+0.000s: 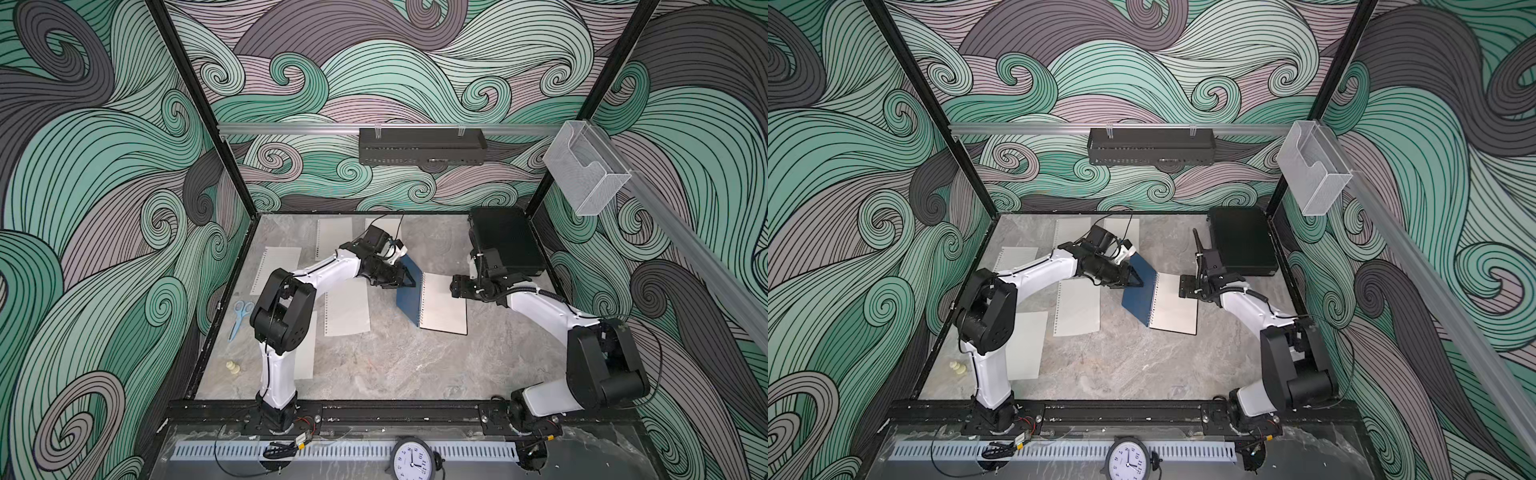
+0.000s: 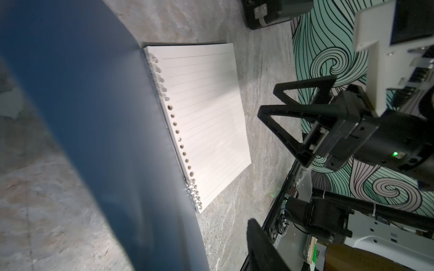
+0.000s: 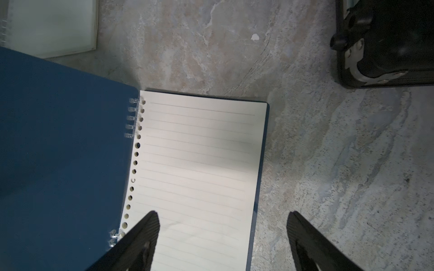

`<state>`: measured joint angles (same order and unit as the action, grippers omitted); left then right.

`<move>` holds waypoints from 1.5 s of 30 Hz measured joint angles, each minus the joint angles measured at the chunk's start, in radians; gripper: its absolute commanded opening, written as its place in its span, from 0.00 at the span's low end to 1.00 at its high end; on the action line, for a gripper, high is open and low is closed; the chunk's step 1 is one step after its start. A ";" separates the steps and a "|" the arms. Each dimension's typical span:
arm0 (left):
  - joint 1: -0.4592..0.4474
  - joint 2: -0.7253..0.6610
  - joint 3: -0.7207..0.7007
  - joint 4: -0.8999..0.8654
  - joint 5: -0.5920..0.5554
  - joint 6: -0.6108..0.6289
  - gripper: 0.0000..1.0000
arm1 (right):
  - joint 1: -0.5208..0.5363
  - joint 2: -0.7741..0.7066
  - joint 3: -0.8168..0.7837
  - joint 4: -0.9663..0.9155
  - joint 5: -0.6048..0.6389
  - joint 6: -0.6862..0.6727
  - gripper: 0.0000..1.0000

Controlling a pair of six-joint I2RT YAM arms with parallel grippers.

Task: Tear off pages from different notebooks
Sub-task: Close the notebook at the center of the board.

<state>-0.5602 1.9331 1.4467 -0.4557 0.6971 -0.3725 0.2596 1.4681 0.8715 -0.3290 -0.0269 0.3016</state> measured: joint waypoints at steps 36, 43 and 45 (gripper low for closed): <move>-0.150 0.103 0.238 -0.111 -0.139 0.064 0.47 | -0.097 -0.152 -0.082 0.010 -0.022 0.008 0.89; -0.150 0.187 0.240 -0.182 -0.281 0.040 0.44 | -0.097 -0.089 -0.082 0.012 -0.077 0.004 0.76; -0.150 0.204 0.240 -0.188 -0.301 0.035 0.43 | -0.097 -0.057 -0.082 0.012 -0.093 0.004 0.72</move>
<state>-0.7105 2.1372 1.6871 -0.6441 0.3962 -0.3378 0.1623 1.4109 0.7891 -0.3168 -0.1204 0.3058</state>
